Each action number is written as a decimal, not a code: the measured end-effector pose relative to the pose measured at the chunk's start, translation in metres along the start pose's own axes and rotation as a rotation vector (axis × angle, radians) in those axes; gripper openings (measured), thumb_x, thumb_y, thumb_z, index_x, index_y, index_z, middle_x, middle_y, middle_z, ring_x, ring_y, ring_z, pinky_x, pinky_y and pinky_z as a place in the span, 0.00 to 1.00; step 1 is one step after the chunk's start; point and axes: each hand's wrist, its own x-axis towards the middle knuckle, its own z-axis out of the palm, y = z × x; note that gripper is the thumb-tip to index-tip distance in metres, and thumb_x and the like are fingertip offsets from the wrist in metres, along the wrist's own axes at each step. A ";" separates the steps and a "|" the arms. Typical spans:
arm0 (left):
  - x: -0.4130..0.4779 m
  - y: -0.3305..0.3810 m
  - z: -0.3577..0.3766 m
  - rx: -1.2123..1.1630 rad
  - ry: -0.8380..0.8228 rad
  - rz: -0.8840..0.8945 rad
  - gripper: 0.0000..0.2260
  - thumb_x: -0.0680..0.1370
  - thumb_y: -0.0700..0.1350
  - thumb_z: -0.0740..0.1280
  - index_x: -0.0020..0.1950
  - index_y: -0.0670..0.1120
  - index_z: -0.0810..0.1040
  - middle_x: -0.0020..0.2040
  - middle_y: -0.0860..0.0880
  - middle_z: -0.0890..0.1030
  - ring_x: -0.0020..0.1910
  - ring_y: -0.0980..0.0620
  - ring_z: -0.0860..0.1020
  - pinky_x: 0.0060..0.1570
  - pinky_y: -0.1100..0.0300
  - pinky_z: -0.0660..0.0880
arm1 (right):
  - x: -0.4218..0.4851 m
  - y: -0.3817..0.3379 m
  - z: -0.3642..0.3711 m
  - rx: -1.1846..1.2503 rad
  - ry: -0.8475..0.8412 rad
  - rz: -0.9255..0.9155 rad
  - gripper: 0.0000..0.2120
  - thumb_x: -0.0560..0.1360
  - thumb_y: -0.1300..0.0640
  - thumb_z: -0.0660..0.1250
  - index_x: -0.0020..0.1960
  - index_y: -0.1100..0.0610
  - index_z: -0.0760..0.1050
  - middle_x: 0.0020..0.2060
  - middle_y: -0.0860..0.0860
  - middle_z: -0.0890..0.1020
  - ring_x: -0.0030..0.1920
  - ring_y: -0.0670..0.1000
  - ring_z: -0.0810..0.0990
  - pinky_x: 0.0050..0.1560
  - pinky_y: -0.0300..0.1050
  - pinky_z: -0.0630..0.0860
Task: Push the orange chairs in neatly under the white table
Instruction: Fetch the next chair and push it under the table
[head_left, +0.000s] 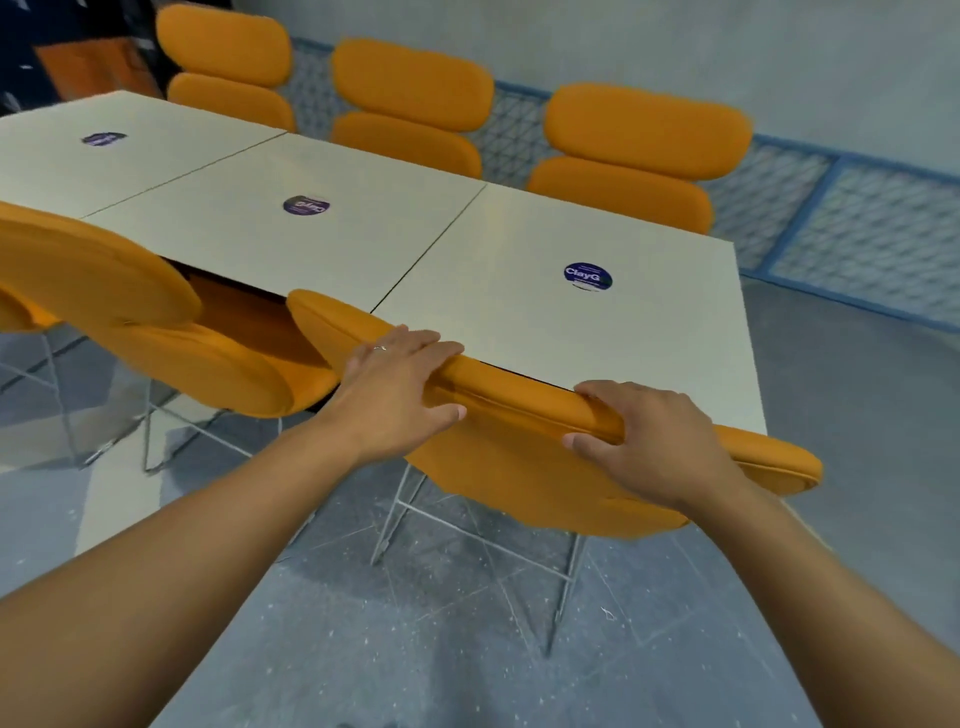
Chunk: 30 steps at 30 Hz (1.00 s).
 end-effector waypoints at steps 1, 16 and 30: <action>0.005 -0.004 0.001 0.016 -0.021 0.019 0.31 0.75 0.62 0.66 0.76 0.59 0.60 0.78 0.53 0.60 0.79 0.48 0.51 0.75 0.41 0.48 | -0.001 -0.001 0.002 -0.014 0.012 0.022 0.30 0.75 0.31 0.62 0.73 0.41 0.67 0.62 0.44 0.80 0.59 0.50 0.78 0.61 0.51 0.74; 0.051 -0.060 0.000 0.251 -0.014 0.127 0.38 0.62 0.71 0.71 0.69 0.60 0.68 0.66 0.51 0.72 0.70 0.43 0.64 0.72 0.39 0.49 | -0.008 0.005 0.005 -0.239 0.035 0.428 0.42 0.56 0.19 0.66 0.65 0.39 0.73 0.55 0.44 0.81 0.58 0.52 0.76 0.63 0.55 0.67; 0.068 -0.085 -0.007 0.245 -0.023 0.187 0.36 0.57 0.74 0.71 0.61 0.61 0.74 0.56 0.54 0.77 0.63 0.45 0.70 0.67 0.42 0.55 | -0.010 -0.007 0.021 -0.244 0.153 0.442 0.40 0.48 0.15 0.59 0.44 0.44 0.79 0.35 0.42 0.79 0.43 0.48 0.75 0.52 0.50 0.68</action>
